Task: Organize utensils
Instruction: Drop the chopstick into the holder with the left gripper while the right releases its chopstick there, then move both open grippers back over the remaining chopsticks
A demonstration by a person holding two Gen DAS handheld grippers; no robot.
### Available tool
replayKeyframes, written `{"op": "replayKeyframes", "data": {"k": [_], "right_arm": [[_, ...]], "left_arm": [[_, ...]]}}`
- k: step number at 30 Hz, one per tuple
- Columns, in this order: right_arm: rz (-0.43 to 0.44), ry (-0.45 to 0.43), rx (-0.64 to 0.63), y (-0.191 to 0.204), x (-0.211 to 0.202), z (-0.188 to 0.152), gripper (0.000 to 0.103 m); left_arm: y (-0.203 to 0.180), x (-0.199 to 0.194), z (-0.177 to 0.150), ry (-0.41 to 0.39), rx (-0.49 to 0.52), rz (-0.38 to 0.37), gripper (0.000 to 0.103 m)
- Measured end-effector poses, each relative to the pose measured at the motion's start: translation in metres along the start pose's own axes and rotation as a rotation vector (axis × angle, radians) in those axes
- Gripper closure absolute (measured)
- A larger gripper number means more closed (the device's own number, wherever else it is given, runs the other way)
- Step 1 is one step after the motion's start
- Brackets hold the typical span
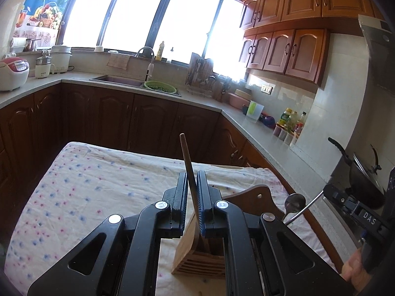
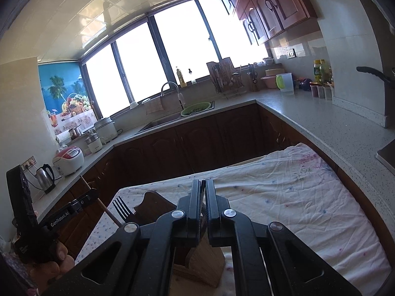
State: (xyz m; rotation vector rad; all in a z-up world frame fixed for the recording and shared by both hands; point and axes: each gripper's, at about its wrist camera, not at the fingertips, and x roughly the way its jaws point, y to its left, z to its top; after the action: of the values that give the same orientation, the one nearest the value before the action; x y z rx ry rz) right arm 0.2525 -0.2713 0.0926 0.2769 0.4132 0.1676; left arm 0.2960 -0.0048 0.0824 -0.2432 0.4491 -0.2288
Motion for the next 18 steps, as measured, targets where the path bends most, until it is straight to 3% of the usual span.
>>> {"op": "replayKeyframes", "data": {"k": [10,12,13,14,15,16,17,18], "right_arm": [[0.004,0.016,0.015,-0.003,0.001,0.002,0.098],[0.008,0.02,0.028,-0.005,0.001,0.002,0.093],[0.011,0.019,0.036,-0.007,0.0,0.002,0.092],[0.017,0.018,0.045,-0.008,-0.002,0.003,0.085],[0.024,0.011,0.052,-0.009,-0.005,0.003,0.072],[0.032,0.001,0.059,-0.009,-0.009,0.004,0.061],[0.042,-0.013,0.067,-0.01,-0.014,0.005,0.038],[0.052,-0.032,0.074,-0.011,-0.02,0.006,0.027]], "left_arm": [[-0.001,0.004,0.0,0.055,-0.01,-0.009,0.096],[-0.001,0.001,0.002,0.067,-0.017,-0.026,0.091],[0.0,-0.002,0.003,0.067,-0.022,-0.028,0.08],[0.001,-0.005,0.003,0.064,-0.026,-0.025,0.063],[0.003,-0.01,0.004,0.054,-0.031,-0.019,0.055],[0.003,-0.016,0.005,0.04,-0.032,-0.015,0.049],[0.005,-0.021,0.005,0.031,-0.031,-0.014,0.049],[0.006,-0.026,0.006,0.031,-0.031,-0.012,0.047]]}}
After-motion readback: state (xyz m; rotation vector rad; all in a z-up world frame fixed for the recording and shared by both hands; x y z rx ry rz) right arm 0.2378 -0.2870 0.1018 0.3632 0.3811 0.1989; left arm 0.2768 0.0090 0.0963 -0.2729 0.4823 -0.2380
